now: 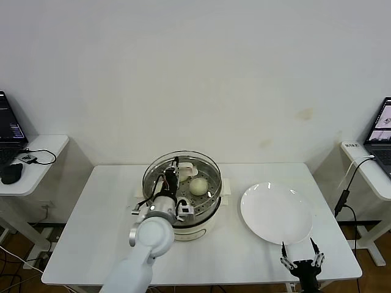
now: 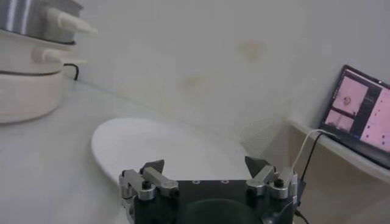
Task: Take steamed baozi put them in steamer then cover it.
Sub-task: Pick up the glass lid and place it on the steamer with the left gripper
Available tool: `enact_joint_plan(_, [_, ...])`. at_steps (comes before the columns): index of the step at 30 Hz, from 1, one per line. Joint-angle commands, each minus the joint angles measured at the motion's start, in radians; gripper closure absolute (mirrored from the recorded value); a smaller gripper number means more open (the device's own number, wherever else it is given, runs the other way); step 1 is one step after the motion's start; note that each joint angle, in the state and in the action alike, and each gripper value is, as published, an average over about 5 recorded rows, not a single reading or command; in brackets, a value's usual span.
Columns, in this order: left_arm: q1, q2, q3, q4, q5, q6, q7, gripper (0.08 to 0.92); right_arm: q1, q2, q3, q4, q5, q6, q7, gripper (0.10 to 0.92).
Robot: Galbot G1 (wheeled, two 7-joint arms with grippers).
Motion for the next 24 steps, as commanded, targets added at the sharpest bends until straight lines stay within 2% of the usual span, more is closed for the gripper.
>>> enact_joint_plan(1, [0.029,-0.060,0.004,0.013,0.069,0.002,0.010,0.857,-0.003,0.006,-0.007,-0.007,-0.019,0.005,0.014,0.203])
enact_joint_plan(24, [0.044,-0.084,-0.015,0.050,0.100,-0.020,-0.015,0.857,-0.004,-0.001,-0.028,-0.037,-0.017,0.013,0.013,0.203])
